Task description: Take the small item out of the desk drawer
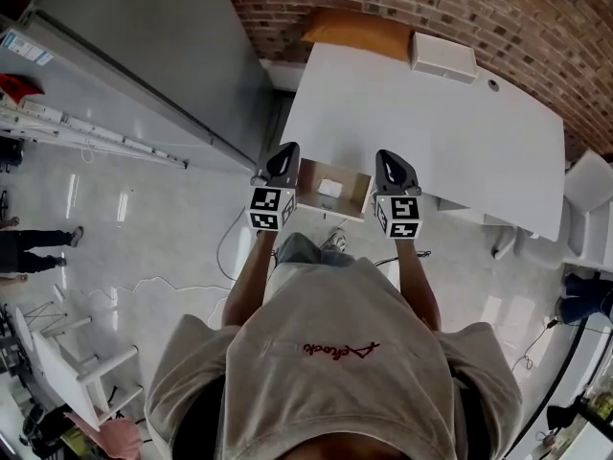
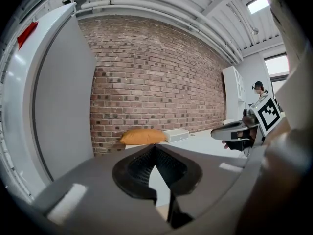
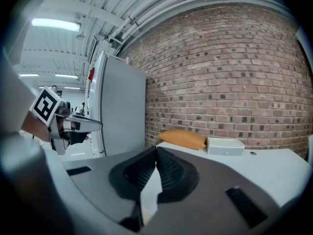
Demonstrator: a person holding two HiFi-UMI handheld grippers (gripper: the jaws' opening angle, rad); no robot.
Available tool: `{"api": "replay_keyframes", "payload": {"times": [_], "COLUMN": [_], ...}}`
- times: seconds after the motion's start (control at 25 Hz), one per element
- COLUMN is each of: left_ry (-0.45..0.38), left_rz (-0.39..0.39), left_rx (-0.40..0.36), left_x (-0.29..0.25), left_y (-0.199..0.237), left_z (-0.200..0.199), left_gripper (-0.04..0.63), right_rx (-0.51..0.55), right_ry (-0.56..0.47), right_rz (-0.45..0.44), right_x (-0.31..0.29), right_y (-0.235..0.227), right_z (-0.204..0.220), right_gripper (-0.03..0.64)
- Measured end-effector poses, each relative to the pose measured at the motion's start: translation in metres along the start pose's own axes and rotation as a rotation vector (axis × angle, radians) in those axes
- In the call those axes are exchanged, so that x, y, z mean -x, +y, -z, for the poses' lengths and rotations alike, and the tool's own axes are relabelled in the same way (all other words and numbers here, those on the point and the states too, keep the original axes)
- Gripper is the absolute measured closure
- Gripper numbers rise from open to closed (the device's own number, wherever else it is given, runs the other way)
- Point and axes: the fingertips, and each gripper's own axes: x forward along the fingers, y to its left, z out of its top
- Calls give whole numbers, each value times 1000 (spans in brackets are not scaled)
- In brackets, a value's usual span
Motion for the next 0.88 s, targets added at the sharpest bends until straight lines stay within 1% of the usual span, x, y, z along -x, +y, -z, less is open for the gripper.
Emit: {"api": "replay_keyframes", "payload": {"times": [0.4,0.88], "left_ry": [49,108], "left_rz": [7,96], "left_rx": [24,54], "left_x": [-7,-21], "left_y": [13,31], "left_z": [21,65], "left_gripper": [586,586], "right_rx": [-18,-60], "right_ry": [58,143], "right_rz": [-18,35], "right_x": [-13,-36], "right_y": [12,36], "right_z": [21,60], "right_gripper": [605,606]}}
